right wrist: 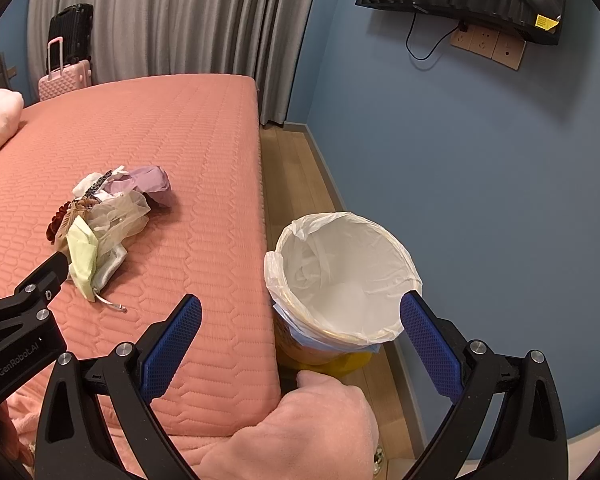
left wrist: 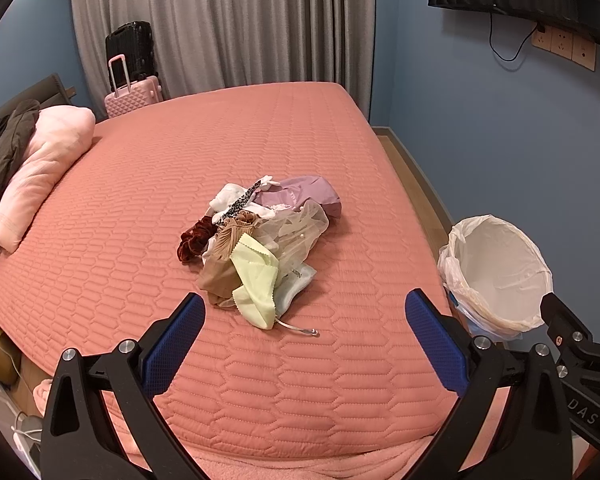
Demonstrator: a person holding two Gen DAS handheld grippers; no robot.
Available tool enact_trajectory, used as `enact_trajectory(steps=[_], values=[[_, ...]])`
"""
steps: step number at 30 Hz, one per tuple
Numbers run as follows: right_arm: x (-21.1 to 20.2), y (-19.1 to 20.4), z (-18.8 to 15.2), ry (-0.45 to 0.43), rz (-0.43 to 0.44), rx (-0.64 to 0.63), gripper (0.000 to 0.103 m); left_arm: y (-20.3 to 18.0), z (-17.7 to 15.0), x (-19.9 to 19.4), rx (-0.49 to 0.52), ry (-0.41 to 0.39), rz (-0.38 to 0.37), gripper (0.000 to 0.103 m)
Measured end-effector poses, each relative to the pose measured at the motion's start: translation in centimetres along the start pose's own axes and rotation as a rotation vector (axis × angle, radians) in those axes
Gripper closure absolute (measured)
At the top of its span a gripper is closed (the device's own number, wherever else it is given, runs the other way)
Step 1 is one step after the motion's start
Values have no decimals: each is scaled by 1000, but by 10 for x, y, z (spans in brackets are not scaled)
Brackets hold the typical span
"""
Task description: Collect trash
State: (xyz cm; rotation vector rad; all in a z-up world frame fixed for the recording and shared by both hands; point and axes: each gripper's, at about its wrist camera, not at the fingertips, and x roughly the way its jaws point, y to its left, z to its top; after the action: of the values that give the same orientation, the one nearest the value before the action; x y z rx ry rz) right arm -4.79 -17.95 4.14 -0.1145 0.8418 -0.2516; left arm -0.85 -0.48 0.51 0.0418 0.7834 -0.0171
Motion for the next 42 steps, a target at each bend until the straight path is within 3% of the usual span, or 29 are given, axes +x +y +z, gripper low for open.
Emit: enact_trajectory(steps=[42], values=[[-4,2,10,-20,-10,-6,7,1,4,-1,-4,-7,-1,12]])
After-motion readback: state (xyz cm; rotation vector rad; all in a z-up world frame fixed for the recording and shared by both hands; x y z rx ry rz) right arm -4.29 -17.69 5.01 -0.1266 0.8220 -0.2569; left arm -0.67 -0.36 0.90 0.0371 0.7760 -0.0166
